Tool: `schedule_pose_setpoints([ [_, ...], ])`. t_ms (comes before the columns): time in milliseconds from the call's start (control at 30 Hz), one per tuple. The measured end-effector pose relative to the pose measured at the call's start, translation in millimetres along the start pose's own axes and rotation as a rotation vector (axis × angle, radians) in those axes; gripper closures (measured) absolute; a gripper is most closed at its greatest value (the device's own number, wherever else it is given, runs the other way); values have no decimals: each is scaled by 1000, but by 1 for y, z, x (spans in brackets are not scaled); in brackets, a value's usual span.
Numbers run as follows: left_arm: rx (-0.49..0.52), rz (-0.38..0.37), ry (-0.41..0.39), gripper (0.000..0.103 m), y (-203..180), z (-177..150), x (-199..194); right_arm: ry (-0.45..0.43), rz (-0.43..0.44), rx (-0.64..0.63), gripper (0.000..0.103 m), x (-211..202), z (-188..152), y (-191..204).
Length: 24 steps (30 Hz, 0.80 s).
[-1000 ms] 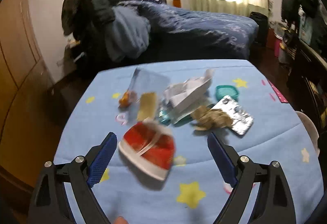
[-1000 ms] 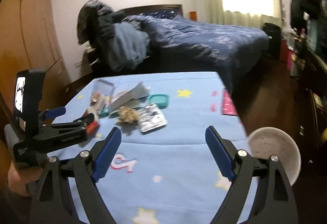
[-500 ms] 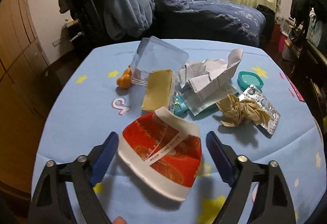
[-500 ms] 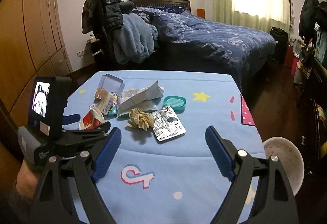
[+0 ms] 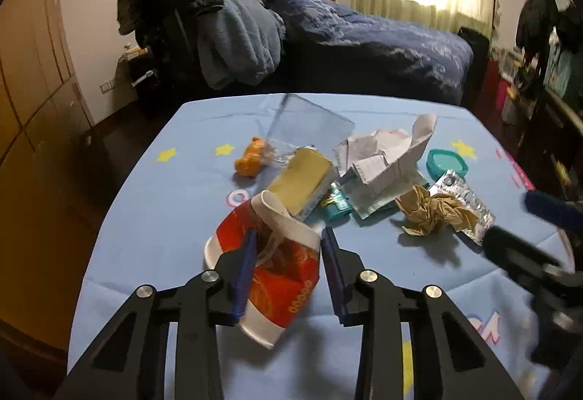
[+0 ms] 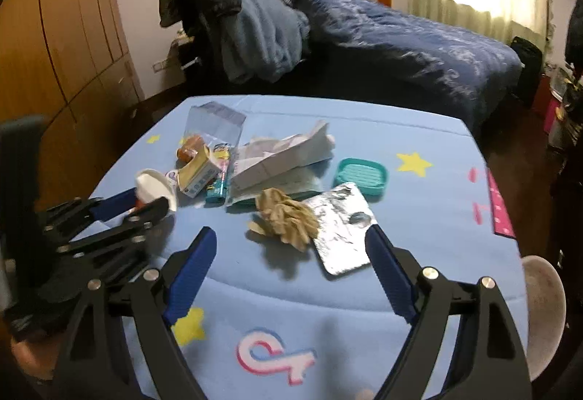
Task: Collect trash
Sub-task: 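Grasp the red-and-white paper cup with the left tool while the right tool grasps crumpled tan tissue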
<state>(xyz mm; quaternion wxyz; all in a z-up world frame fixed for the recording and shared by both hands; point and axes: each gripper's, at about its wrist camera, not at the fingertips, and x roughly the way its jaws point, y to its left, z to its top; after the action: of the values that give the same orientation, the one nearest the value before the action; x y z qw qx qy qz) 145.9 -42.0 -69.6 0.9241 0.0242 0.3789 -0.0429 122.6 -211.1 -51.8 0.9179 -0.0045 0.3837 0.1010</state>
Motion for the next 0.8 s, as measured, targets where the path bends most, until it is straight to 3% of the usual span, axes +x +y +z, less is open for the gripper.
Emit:
schedule_pose_setpoints([
  [533,-152,-126,-60,70,58,-9,-27,36,-2,-59,23,34,10,26],
  [700,-124,-92,-81,70,55,-8,-32,69,-4,-65,32,52,11,27],
  [800,-113,-95,-84,70,51,-8,-32,87,-30,-73,48,61,11,27],
])
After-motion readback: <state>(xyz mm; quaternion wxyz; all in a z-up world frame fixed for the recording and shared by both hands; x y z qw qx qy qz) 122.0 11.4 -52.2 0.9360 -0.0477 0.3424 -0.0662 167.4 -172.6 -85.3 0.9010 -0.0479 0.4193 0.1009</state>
